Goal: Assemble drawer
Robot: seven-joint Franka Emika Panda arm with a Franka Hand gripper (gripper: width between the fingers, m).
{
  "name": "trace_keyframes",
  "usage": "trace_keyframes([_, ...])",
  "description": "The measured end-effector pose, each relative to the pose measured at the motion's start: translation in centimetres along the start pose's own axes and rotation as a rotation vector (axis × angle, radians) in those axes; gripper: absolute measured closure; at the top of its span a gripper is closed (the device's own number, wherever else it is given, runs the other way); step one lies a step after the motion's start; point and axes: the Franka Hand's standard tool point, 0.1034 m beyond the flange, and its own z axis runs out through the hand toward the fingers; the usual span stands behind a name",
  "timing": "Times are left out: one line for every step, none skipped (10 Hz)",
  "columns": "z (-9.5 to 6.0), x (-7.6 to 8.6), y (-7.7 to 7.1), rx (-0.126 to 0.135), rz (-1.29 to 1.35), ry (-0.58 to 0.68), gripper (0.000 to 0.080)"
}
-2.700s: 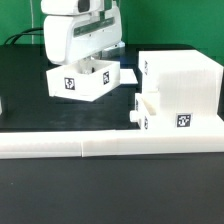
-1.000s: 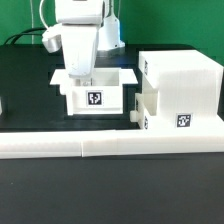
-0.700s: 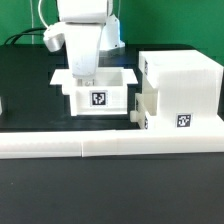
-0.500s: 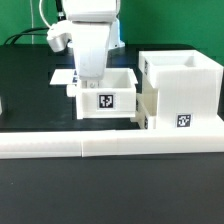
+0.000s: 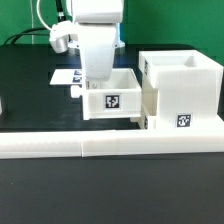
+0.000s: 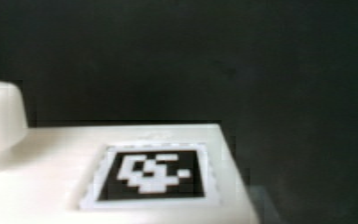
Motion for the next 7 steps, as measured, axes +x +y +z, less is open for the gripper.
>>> trace_keyframes([-0.06,0.25,0.06,0.001,-0.008,-0.002,0.0757])
trace_keyframes([-0.1,0.2,0.11,0.001,-0.008,-0.002,0.0757])
trace_keyframes([-0.01,0.16,0.01,0.003,-0.006,-0.001,0.0757])
trace_keyframes([0.01,0.15,-0.01,0.003,-0.006,-0.001,0.0757])
trace_keyframes([0.01,0.19,-0.01,0.004,-0.005,-0.001,0.0757])
trace_keyframes([0.01,0.65,0.03,0.003,0.001,0.001,0.0757])
trace_keyframes([-0.02,1.0,0.06,0.002,-0.004,0.003,0.0757])
